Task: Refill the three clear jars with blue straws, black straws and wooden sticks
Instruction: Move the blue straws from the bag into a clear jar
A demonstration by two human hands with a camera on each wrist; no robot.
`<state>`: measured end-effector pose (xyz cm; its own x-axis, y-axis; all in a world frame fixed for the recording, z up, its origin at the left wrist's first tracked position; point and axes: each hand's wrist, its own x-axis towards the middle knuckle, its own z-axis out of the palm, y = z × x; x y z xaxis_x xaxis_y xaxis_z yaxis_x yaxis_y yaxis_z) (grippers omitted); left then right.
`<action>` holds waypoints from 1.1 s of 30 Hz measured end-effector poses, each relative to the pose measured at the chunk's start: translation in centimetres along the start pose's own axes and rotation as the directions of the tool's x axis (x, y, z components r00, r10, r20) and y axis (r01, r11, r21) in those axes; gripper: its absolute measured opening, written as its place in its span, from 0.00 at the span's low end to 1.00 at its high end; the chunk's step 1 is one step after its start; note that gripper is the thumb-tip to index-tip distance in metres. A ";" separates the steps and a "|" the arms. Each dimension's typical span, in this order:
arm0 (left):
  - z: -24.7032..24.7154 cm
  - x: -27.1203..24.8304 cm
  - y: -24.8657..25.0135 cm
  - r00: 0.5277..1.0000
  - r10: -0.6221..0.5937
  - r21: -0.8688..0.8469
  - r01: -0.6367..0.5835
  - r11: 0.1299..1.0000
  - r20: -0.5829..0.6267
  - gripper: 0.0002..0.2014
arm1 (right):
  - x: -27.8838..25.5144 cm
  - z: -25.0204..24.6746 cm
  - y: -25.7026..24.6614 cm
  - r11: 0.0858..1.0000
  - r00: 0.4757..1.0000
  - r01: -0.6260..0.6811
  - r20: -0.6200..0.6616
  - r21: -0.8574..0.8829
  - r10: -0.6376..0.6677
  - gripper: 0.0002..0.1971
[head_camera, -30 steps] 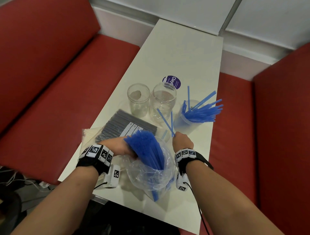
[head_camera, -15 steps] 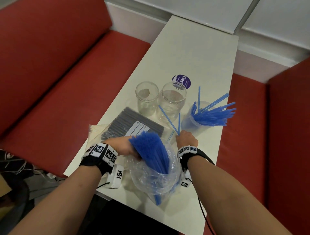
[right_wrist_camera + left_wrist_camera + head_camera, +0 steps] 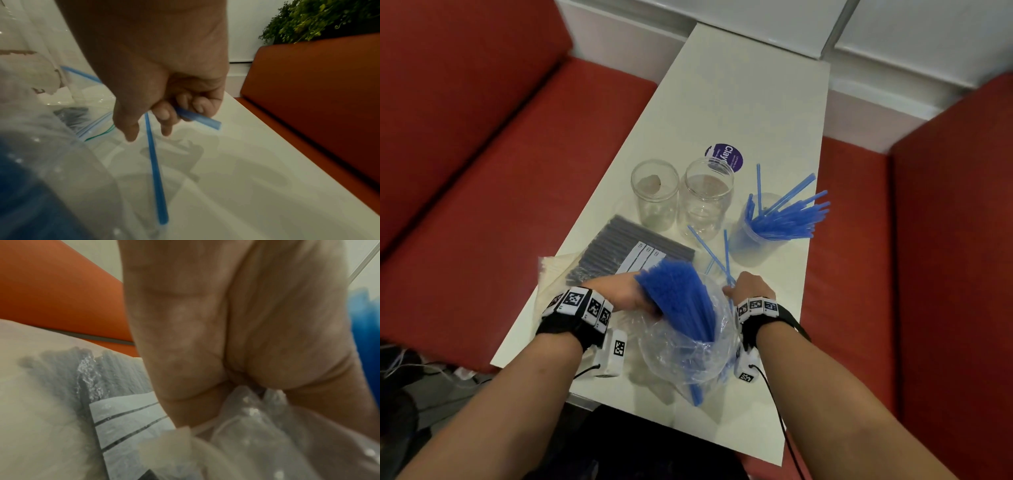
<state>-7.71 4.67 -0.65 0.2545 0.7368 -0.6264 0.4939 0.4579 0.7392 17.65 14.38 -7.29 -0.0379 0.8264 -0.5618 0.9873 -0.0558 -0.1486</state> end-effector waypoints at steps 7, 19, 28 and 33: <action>0.0 -0.2 -0.1 0.998 -0.062 0.007 0.062 0.998 0.021 0.14 | -0.4 0.7 -0.5 1.000 1.000 0.016 0.017 0.015 -0.017 0.09; 0.9 0.0 1.4 0.997 -0.074 0.144 0.073 0.987 0.005 0.14 | -4.6 2.3 4.9 0.991 0.968 -0.102 0.239 0.090 0.078 0.17; 1.3 0.3 2.2 0.994 -0.103 0.096 0.101 0.990 0.020 0.10 | -7.5 0.5 5.7 0.975 0.974 0.015 0.219 0.222 -0.065 0.08; 1.4 0.4 2.9 0.995 -0.092 0.044 0.090 0.995 0.039 0.12 | -8.5 0.2 5.8 0.856 0.983 0.143 0.028 0.496 -0.181 0.11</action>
<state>-5.00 5.57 0.87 0.2404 0.6718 -0.7006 0.5511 0.4997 0.6682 23.72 6.89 -3.55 -0.2201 0.8068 -0.5483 0.7634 -0.2074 -0.6117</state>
